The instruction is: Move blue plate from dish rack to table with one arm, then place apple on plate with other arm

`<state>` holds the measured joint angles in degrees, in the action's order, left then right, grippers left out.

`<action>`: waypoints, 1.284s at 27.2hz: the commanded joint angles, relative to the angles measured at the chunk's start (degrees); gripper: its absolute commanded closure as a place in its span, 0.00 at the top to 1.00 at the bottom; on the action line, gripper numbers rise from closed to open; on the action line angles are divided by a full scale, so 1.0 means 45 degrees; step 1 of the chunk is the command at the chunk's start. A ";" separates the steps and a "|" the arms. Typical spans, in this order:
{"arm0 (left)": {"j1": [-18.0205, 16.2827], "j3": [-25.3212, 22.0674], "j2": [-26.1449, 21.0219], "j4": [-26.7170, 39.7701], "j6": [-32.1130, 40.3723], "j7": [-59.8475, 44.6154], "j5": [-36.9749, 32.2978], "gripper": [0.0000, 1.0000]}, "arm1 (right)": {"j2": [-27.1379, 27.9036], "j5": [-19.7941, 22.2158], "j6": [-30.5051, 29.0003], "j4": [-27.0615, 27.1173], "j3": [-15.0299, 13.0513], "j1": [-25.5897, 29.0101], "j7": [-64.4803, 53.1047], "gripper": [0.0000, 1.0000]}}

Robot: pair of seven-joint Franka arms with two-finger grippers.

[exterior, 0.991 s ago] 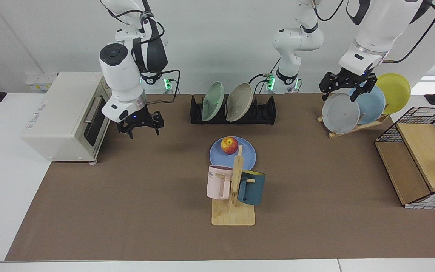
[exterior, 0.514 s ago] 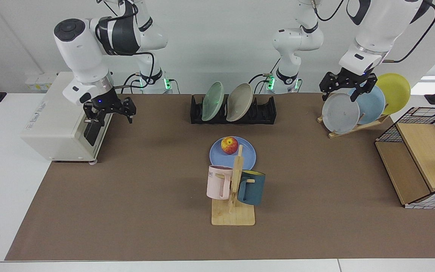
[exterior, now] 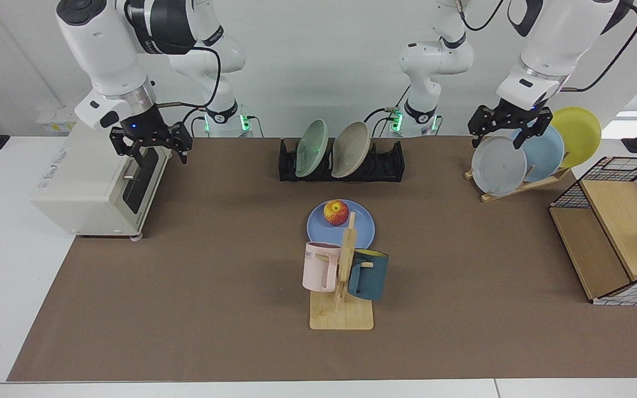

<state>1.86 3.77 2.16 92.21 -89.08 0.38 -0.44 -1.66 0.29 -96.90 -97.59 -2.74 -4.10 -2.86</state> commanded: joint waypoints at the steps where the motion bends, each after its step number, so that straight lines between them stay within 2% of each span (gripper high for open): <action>1: -0.0139 0.0022 0.0105 -0.0042 0.0205 0.0072 0.0177 1.00 | 0.0895 -0.0239 0.0850 0.1567 0.0043 0.0072 0.0439 1.00; 10: -0.0119 0.0022 0.0105 -0.0042 0.0205 0.0072 0.0177 1.00 | 0.1092 -0.0278 0.0519 0.1549 0.0199 0.0325 0.0731 1.00; 14: -0.0139 0.0022 0.0105 -0.0042 0.0205 0.0072 0.0177 1.00 | 0.0955 -0.0298 0.0343 0.1296 0.0608 0.0424 0.0966 1.00; 35: -0.0119 0.0022 0.0105 -0.0042 0.0205 0.0072 0.0177 1.00 | 0.0838 -0.0181 0.0323 0.1158 0.0395 0.0365 0.1260 1.00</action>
<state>1.86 3.75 2.16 92.21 -89.08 0.38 -0.44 2.43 -0.10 -95.56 -92.38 -1.23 -3.33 2.79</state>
